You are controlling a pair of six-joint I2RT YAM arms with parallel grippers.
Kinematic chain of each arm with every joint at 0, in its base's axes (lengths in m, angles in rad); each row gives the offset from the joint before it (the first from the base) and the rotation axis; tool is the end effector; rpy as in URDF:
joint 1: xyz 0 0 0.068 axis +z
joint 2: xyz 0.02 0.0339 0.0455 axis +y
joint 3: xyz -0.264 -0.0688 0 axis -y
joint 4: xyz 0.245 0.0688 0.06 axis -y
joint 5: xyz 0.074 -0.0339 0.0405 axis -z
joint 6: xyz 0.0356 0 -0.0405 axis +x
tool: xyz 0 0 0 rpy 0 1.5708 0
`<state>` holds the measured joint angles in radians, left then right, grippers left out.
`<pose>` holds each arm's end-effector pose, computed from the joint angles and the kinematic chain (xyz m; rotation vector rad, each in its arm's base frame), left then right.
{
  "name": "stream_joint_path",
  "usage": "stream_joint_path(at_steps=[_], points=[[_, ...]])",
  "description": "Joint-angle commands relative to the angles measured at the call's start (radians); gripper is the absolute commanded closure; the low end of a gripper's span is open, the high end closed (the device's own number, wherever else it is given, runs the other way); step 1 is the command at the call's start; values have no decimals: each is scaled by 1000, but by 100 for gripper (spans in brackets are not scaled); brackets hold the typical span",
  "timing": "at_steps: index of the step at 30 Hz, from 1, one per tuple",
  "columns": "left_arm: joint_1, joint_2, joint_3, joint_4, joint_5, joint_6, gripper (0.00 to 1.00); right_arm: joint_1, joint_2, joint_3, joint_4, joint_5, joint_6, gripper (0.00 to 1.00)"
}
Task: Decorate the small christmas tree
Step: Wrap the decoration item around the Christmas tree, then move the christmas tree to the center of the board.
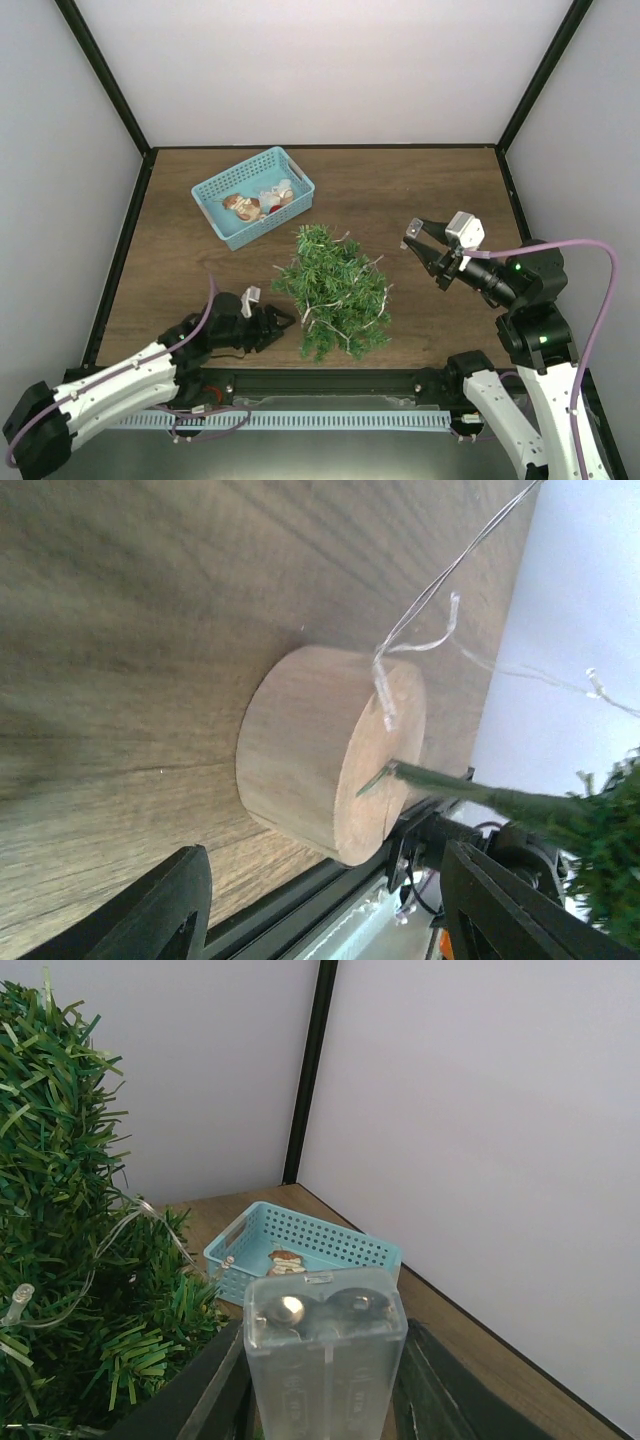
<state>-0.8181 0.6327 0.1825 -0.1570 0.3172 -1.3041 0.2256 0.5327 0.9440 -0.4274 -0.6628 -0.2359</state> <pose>0.0892 -0.1115 0.1555 -0.4122 2.5611 -1.3816 0.0879 0.0426 0.3989 -0.8500 1.3642 0.5161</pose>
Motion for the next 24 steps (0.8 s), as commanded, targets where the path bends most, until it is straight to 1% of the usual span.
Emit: stream_joint_path(at_steps=[1, 5, 9, 14, 18, 24], points=[[-104, 74, -82, 271, -51, -217, 35, 0, 4, 12, 22, -4, -10, 81], [-209, 236, -125, 447, -91, -320, 33, 0, 6, 18, 23, 10, -11, 81], [-283, 334, -158, 614, -176, -421, 31, 0, 7, 21, 25, 7, -8, 81], [-304, 468, -142, 775, -218, -458, 31, 0, 10, 11, 53, -4, 4, 82], [-336, 571, -127, 861, -271, -501, 31, -1, 13, 0, 82, -6, 8, 82], [-343, 697, -106, 1003, -334, -575, 37, 0, 3, -20, 111, -8, 17, 82]])
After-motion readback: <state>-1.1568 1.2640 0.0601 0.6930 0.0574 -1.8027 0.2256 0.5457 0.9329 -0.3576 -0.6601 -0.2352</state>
